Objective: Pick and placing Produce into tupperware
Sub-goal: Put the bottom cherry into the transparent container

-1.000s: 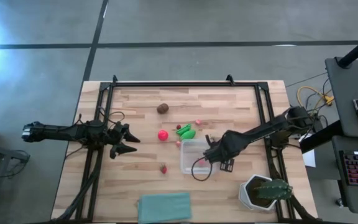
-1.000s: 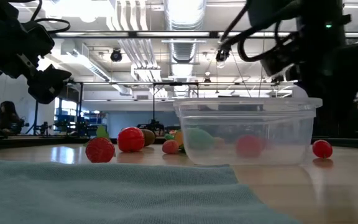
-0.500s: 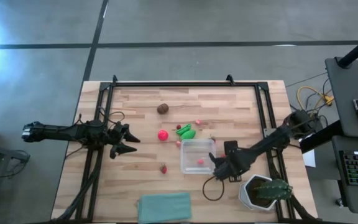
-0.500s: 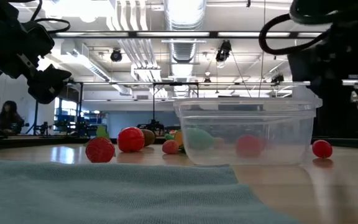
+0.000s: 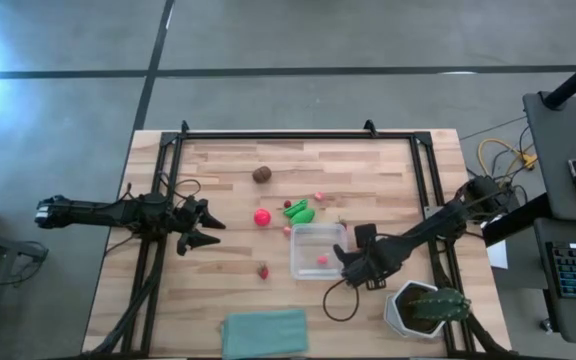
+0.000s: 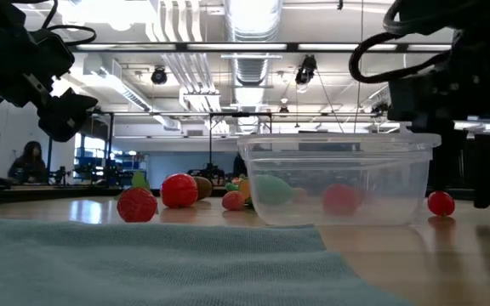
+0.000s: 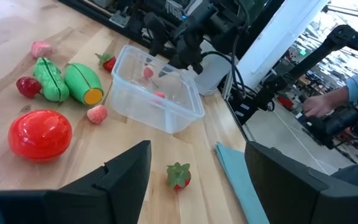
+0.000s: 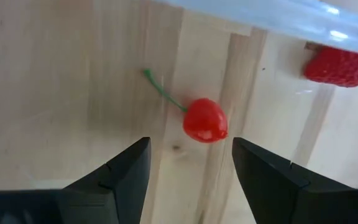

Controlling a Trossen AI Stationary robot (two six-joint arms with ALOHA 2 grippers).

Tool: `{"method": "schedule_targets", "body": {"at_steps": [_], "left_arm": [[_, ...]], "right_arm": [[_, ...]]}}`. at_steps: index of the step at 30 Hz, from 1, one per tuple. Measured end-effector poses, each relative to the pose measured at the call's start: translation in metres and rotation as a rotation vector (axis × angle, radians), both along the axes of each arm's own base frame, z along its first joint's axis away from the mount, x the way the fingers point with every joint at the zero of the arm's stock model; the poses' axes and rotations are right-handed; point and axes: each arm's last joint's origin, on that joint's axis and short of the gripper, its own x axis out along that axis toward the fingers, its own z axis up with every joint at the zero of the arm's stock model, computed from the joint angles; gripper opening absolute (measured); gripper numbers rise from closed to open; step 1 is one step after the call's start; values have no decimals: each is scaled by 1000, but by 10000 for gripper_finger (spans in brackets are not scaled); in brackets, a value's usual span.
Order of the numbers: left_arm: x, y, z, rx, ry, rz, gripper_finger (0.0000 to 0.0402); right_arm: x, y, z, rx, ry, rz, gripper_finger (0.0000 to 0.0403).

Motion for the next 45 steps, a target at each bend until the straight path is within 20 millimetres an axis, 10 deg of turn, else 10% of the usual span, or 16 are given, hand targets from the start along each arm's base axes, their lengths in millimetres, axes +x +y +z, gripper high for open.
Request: {"method": "schedule_targets", "body": {"at_steps": [23, 45], "left_arm": [[0, 0, 0, 0, 0, 0, 246], [0, 0, 0, 0, 0, 0, 246]], "right_arm": [[14, -31, -8, 172, 12, 9, 217], [15, -40, -4, 210, 48, 24, 93]]}}
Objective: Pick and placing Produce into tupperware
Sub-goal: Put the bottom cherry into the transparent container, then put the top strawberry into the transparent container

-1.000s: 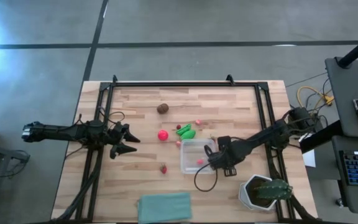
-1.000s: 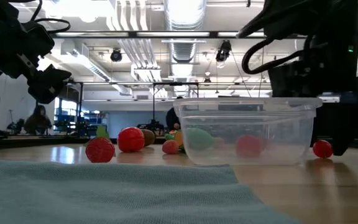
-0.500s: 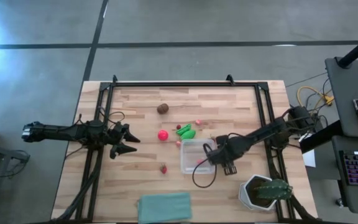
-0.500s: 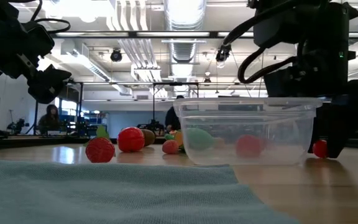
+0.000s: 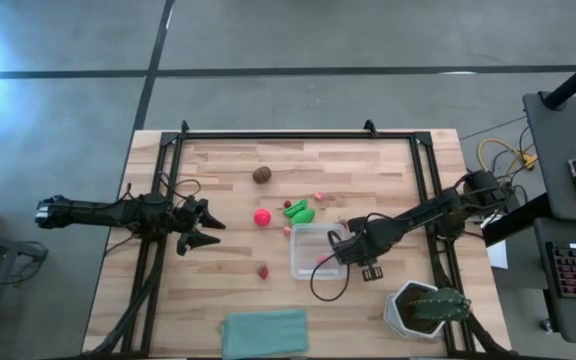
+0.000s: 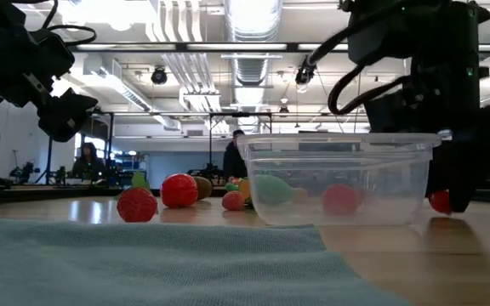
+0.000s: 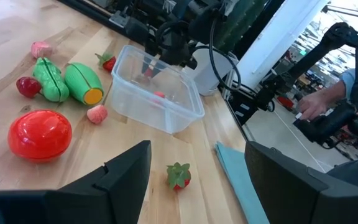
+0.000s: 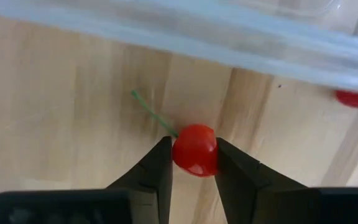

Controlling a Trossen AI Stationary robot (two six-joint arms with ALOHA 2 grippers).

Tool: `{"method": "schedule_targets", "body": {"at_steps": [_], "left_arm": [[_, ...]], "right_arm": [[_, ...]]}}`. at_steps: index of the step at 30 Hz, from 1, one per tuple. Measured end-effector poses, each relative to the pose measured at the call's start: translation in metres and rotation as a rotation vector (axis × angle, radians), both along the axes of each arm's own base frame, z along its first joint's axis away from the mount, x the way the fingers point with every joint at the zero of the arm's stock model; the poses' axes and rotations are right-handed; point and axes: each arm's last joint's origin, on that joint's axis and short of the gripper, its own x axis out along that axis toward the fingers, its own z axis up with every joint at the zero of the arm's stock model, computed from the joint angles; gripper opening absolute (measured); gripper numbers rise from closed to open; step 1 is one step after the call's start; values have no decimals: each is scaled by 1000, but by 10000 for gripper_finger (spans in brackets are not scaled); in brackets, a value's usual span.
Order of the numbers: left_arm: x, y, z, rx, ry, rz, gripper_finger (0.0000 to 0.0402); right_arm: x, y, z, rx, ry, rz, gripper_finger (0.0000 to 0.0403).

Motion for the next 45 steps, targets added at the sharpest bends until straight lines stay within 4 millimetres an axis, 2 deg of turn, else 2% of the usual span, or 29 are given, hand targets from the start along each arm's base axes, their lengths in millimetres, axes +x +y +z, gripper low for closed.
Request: {"method": "schedule_targets", "body": {"at_steps": [4, 11, 14, 16, 22, 26, 31, 40, 45], "left_arm": [[0, 0, 0, 0, 0, 0, 246], [0, 0, 0, 0, -1, 0, 246], [0, 0, 0, 0, -1, 0, 246], [0, 0, 0, 0, -1, 0, 246], [0, 0, 0, 0, 0, 0, 246], [0, 0, 0, 0, 1, 0, 246], [0, 0, 0, 0, 0, 0, 246], [0, 0, 0, 0, 0, 0, 246], [0, 0, 0, 0, 0, 0, 246]], "right_arm": [[-2, 0, 23, 16, -34, -54, 100], [-3, -1, 104, 127, -248, -149, 98], [6, -4, 126, 136, -341, -178, 99], [18, -7, 125, 116, -346, -189, 100], [64, -10, 91, 91, -232, -115, 100], [79, -6, 80, 75, -200, -48, 102], [77, -7, 76, 62, -182, -44, 126], [75, -3, 79, 69, -196, -168, 209], [69, -14, 99, -3, -305, -345, 228]]}}
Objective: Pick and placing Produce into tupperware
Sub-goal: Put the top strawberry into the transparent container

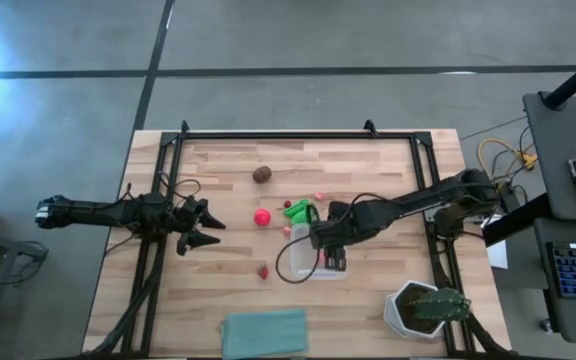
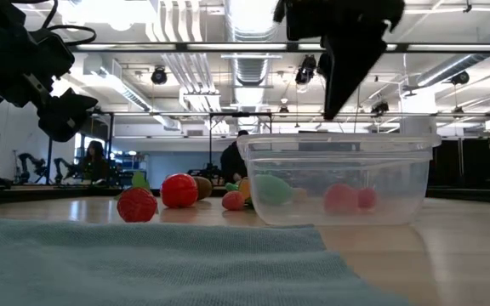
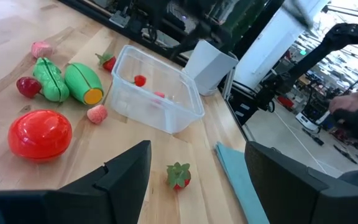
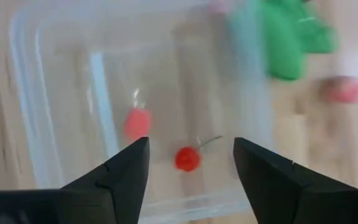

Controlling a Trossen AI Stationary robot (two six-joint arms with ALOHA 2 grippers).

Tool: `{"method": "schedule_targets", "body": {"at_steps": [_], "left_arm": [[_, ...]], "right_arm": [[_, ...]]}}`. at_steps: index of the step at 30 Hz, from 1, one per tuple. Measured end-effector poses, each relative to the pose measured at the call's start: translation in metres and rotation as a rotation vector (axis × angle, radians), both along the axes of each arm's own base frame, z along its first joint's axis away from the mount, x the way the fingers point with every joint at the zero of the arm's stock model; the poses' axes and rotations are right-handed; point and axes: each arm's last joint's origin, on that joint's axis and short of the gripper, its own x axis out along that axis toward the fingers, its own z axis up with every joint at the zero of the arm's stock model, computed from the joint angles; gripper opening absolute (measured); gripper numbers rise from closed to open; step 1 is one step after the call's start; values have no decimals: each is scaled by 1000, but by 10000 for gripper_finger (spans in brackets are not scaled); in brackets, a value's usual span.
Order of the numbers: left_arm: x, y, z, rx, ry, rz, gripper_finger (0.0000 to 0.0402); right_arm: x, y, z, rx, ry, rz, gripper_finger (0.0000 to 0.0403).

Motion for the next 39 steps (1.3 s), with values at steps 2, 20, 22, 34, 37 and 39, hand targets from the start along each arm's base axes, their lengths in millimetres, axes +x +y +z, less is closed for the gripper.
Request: {"method": "schedule_targets", "body": {"at_steps": [2, 20, 22, 34, 37, 39], "left_arm": [[0, 0, 0, 0, 1, 0, 246], [0, 0, 0, 0, 0, 0, 246], [0, 0, 0, 0, -1, 0, 246], [0, 0, 0, 0, 0, -1, 246], [0, 0, 0, 0, -1, -1, 246], [0, 0, 0, 0, 0, 0, 246]], "right_arm": [[-4, -8, 9, -19, -23, -29, 228], [-49, -145, -5, 342, 279, -858, 226], [-49, -145, -7, 345, 281, -870, 226], [-28, -139, -48, 334, 374, -951, 226], [-22, -135, -59, 339, 408, -991, 226], [-18, -130, -64, 364, 421, -991, 226]]}}
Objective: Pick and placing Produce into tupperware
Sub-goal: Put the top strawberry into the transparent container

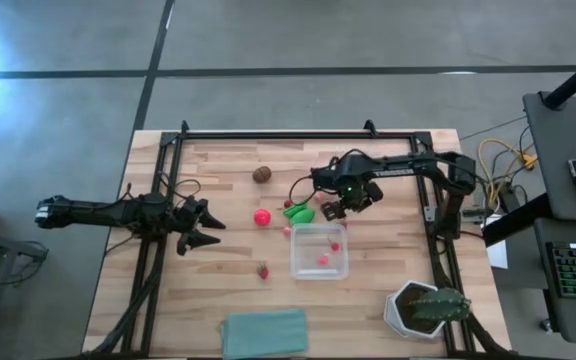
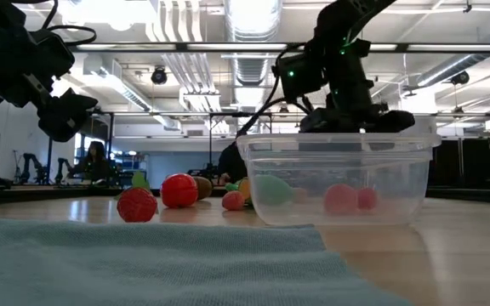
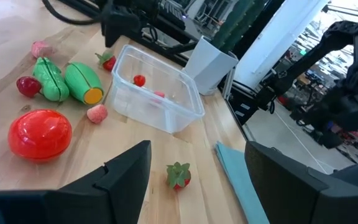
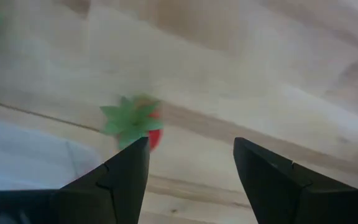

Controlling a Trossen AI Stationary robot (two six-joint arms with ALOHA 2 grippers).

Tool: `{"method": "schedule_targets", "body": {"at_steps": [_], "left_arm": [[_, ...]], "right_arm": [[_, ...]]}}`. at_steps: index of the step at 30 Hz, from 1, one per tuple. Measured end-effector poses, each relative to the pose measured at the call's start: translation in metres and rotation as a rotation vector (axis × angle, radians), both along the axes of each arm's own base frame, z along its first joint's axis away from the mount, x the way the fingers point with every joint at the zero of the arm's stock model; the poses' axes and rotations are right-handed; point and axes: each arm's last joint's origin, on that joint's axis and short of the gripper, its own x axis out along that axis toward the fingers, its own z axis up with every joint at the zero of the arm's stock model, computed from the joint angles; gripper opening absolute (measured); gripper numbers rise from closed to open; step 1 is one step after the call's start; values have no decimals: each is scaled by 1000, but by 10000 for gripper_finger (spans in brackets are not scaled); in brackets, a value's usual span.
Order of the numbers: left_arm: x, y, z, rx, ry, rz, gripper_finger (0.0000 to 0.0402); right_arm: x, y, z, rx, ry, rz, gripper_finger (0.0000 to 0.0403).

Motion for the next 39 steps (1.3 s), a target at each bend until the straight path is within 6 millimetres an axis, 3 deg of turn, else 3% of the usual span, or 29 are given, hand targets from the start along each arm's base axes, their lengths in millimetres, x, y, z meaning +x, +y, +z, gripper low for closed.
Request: {"method": "schedule_targets", "body": {"at_steps": [9, 24, 39], "left_arm": [[0, 0, 0, 0, 1, 0, 246], [0, 0, 0, 0, 0, 0, 246], [0, 0, 0, 0, 0, 0, 246]], "right_arm": [[15, 17, -20, 32, 0, 28, 226], [24, 17, -35, 19, -10, 74, 223], [24, 16, -36, -21, -4, 99, 133]]}}
